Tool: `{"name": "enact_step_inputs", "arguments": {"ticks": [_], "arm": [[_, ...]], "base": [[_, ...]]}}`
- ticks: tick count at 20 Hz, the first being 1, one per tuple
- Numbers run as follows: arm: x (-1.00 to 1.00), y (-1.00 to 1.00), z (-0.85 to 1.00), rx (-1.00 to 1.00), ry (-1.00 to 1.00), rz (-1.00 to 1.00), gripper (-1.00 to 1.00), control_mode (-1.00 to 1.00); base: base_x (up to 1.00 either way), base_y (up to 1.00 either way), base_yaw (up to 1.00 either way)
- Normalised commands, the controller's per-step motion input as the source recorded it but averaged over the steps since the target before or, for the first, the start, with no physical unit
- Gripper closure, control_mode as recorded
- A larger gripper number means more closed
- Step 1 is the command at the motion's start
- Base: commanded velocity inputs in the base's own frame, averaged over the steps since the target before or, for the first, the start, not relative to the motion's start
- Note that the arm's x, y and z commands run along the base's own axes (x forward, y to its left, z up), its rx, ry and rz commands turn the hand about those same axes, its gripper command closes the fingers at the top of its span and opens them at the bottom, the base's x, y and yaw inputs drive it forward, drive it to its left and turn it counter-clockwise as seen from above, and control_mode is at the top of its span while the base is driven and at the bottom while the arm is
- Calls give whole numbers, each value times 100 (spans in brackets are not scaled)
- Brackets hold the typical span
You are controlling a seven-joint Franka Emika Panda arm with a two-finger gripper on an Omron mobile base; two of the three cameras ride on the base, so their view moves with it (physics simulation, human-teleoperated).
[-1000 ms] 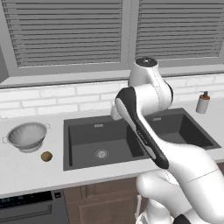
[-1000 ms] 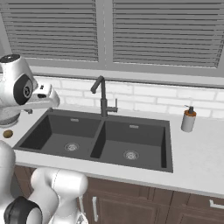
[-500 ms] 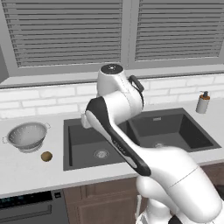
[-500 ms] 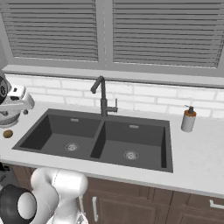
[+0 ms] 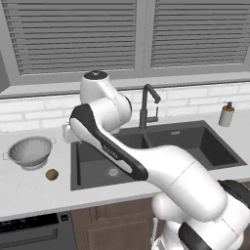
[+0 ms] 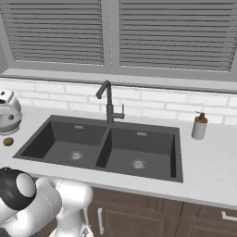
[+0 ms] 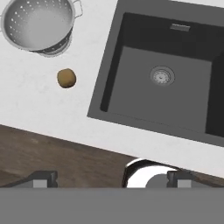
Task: Put the colander in the sink, put the kiwi in the colander, and turn on the sink faucet and pour water over the colander.
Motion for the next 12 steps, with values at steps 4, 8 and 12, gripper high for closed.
{"name": "enact_step_inputs", "arguments": {"ticks": [4,8,12], "arm": [[24,44,-27,11,0,0,-100,-100],[30,32,-37,9,0,0,-100,-100],[38,20,-31,6,0,-2,-100,-100]], "base": [[0,0,0],[0,0,0],[0,0,0]]}}
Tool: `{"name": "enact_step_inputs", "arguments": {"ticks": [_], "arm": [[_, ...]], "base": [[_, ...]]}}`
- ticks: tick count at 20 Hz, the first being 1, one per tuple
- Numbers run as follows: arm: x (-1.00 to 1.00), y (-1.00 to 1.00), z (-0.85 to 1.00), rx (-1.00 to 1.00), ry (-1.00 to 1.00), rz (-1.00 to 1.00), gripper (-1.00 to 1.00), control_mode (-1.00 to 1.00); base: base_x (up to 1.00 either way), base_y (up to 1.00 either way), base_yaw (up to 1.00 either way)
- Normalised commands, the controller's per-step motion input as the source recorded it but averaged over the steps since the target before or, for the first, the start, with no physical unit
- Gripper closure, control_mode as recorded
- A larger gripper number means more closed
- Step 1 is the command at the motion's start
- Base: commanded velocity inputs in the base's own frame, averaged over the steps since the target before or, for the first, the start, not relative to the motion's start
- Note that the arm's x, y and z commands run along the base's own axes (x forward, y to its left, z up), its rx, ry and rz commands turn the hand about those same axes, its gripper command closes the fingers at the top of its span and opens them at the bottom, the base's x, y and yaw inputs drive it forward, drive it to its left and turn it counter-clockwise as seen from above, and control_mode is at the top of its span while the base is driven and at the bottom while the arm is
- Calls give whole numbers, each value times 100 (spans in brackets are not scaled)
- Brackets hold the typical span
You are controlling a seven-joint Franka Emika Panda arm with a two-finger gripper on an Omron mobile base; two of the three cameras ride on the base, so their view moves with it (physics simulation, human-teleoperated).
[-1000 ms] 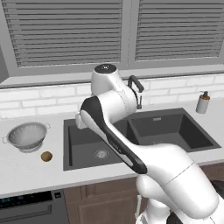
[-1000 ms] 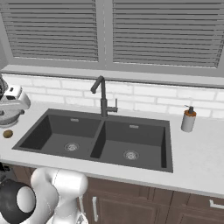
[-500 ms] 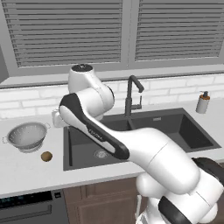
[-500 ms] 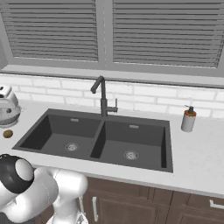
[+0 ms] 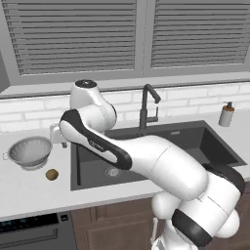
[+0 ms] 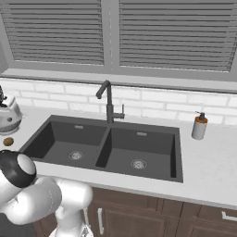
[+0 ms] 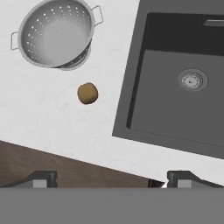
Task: Put the colander in the sink, put the kiwi in the colander, and turn on the sink faucet and pour water over the colander.
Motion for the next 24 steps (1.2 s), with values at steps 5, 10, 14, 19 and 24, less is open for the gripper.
{"name": "enact_step_inputs", "arguments": {"ticks": [5,10,14,19,24], "arm": [[33,20,-25,4,0,-4,-100,-100],[27,31,-18,1,0,-6,-100,-100],[25,29,-18,0,0,-11,-100,-100],[32,20,-21,0,0,-15,-100,-100],[32,24,-20,0,0,-14,-100,-100]], "base": [[0,0,0],[0,0,0],[0,0,0],[0,0,0],[0,0,0]]}}
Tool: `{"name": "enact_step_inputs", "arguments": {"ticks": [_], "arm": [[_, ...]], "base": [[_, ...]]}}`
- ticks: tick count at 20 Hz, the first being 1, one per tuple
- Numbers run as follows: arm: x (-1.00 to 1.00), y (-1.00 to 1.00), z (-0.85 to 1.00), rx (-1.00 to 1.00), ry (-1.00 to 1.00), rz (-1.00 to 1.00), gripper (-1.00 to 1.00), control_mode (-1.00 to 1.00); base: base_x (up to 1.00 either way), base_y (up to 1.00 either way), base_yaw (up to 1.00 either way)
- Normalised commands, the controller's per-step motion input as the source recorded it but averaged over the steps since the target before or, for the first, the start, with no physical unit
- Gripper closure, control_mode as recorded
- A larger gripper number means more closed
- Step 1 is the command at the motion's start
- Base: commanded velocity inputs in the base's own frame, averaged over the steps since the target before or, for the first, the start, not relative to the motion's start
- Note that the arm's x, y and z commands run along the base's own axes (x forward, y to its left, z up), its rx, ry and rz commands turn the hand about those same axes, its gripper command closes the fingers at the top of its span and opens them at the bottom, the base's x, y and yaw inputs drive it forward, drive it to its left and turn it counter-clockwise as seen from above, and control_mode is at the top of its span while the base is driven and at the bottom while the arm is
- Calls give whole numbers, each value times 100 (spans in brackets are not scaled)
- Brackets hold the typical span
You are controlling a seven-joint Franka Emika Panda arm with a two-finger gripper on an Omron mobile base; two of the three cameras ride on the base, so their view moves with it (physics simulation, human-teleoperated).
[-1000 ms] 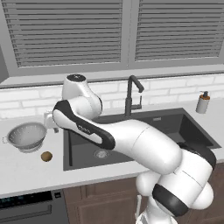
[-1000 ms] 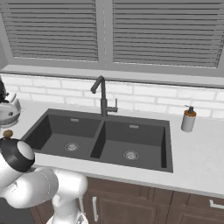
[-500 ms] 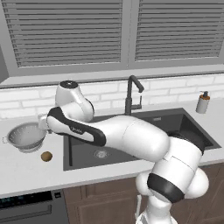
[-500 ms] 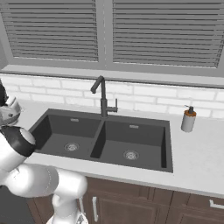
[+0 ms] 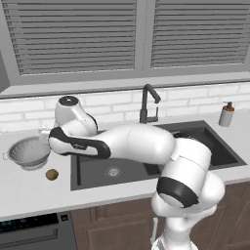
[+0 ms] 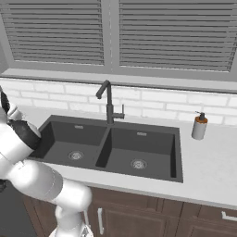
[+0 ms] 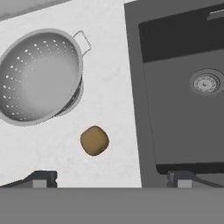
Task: Put the colander in the sink, put the kiwi in the colander, and turn on the sink faucet and pour water over the colander.
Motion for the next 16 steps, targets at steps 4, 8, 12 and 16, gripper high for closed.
{"name": "enact_step_inputs", "arguments": {"ticks": [4,8,12,16], "arm": [[28,27,-14,0,0,-10,-100,-100],[30,21,-21,0,0,-10,-100,-100],[30,19,-27,0,0,-10,-100,-100],[27,21,-23,0,0,-9,-100,-100]], "base": [[0,0,0],[0,0,0],[0,0,0],[0,0,0]]}}
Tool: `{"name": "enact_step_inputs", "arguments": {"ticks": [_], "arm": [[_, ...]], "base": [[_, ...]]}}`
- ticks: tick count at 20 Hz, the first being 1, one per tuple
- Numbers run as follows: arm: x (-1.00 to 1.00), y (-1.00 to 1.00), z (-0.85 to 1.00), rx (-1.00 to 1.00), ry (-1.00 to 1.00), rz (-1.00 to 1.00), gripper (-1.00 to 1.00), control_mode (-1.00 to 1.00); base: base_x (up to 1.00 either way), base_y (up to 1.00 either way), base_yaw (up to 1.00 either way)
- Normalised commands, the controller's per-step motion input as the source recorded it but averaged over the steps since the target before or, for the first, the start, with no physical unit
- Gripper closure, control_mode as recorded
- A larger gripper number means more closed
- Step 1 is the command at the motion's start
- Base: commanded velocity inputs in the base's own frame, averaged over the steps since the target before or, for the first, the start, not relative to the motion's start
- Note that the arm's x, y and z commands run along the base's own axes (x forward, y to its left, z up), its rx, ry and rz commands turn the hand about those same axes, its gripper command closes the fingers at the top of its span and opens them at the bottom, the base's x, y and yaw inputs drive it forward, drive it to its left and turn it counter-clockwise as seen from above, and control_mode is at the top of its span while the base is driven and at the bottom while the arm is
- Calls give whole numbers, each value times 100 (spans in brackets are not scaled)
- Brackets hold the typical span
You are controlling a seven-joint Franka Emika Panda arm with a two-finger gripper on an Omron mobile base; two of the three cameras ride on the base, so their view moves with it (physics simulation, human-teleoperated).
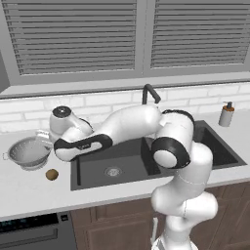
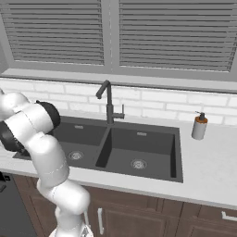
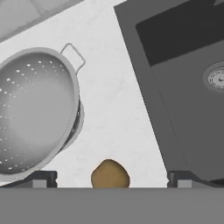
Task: Put the colander in the sink, put the kiwi in the colander, and turn on the sink faucet and pour water over the colander.
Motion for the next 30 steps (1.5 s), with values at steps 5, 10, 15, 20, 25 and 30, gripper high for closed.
{"name": "enact_step_inputs", "arguments": {"ticks": [5,10,15,20,25,30], "arm": [[32,29,-15,0,0,-7,-100,-100],[32,31,-13,0,0,-6,-100,-100],[28,38,0,0,0,-5,-100,-100],[27,25,-2,0,3,-7,-100,-100],[23,7,-12,0,9,-10,-100,-100],[18,0,-21,0,12,-11,100,-100]], "base": [[0,0,0],[0,0,0],[0,0,0],[0,0,0],[0,0,0],[0,0,0]]}}
